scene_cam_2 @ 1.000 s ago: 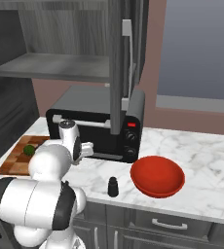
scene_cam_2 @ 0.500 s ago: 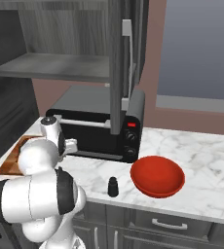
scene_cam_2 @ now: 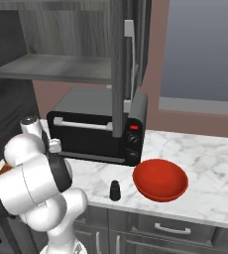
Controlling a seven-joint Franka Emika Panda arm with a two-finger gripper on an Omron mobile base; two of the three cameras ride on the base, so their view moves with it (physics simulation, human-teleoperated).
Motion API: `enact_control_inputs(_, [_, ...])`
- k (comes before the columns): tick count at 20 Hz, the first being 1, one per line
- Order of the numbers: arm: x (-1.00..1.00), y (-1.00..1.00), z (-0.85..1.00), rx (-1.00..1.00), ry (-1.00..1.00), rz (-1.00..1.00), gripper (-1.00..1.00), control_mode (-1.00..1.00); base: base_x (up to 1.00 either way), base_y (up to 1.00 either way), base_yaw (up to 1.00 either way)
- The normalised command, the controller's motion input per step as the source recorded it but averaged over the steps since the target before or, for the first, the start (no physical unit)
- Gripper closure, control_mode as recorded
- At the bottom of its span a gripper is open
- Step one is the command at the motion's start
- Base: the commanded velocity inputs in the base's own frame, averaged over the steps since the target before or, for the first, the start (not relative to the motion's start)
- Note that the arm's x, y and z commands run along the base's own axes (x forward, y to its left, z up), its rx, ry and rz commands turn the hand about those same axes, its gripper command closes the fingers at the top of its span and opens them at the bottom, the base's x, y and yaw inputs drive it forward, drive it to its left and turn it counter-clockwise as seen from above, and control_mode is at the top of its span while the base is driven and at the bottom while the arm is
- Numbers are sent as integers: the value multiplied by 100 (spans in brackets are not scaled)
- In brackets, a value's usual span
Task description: Open the cabinet. Place the bowl and condiment on the counter. Then place the lime and garlic on the cutting board.
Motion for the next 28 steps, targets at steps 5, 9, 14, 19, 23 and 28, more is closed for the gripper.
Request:
enact_control_inputs(5, [-6, 48, 0, 0, -1, 0, 100, -100, 0, 0, 0])
enact_control_inputs(9, [-12, 14, 0, 0, -4, 0, 100, -100, 0, 0, 0])
enact_control_inputs(14, [0, 0, 0, 0, 0, 0, 100, -100, 0, 0, 0])
enact_control_inputs(19, [0, 23, 0, -1, -1, 0, 100, -100, 0, 0, 0])
enact_control_inputs(23, [0, 17, -1, 0, -2, 0, 100, -100, 0, 0, 0])
enact_control_inputs(28, [0, 5, -19, -4, -2, 0, 100, -100, 0, 0, 0])
